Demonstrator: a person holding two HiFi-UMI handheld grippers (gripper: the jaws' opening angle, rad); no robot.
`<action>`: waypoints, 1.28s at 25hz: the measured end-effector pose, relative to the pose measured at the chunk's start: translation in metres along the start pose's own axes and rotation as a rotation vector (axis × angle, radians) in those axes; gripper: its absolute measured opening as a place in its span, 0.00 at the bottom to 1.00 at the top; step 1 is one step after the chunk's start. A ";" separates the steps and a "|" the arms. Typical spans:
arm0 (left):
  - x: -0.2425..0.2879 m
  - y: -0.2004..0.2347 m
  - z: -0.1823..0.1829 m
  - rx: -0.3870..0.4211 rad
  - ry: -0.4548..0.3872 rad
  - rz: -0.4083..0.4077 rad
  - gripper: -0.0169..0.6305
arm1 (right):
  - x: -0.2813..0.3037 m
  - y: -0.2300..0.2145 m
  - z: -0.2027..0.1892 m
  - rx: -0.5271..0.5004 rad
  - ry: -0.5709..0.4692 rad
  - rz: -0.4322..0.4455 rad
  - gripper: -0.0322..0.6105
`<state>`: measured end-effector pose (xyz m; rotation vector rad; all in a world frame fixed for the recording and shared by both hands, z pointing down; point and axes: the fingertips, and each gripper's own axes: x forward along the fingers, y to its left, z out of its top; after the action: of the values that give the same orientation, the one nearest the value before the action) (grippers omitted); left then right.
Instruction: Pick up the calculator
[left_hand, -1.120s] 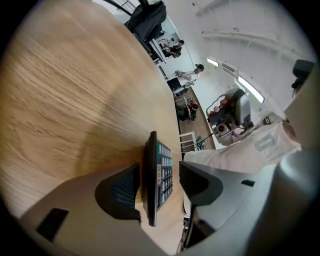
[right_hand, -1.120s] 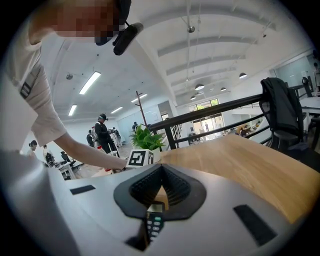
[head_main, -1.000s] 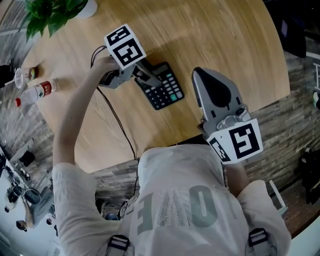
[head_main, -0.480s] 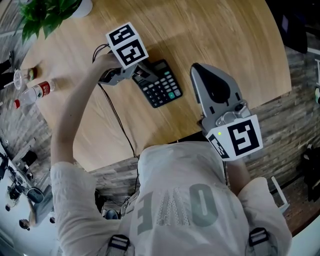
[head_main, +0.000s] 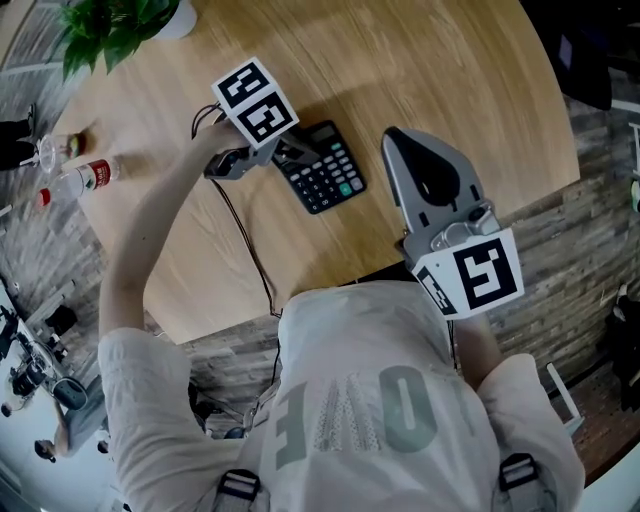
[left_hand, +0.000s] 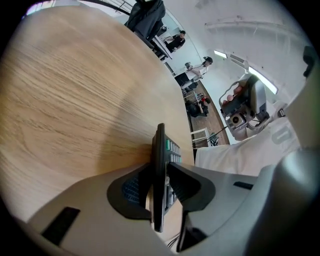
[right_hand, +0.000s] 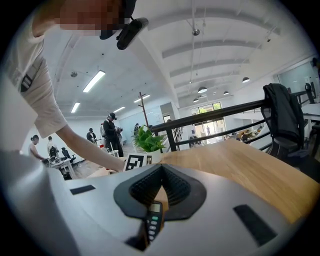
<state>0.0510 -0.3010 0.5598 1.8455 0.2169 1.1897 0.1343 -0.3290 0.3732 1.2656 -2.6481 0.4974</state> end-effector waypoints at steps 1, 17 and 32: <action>0.000 -0.003 0.000 0.008 -0.013 0.023 0.21 | -0.002 0.002 0.002 -0.004 -0.004 0.002 0.08; -0.098 -0.092 0.033 0.162 -0.546 0.453 0.20 | -0.048 0.048 0.063 -0.219 -0.170 0.007 0.08; -0.271 -0.264 0.015 0.275 -1.481 0.895 0.20 | -0.095 0.112 0.155 -0.365 -0.436 0.018 0.08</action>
<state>0.0017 -0.3104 0.1841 2.6508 -1.4210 -0.0312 0.1061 -0.2511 0.1761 1.3504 -2.9030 -0.2907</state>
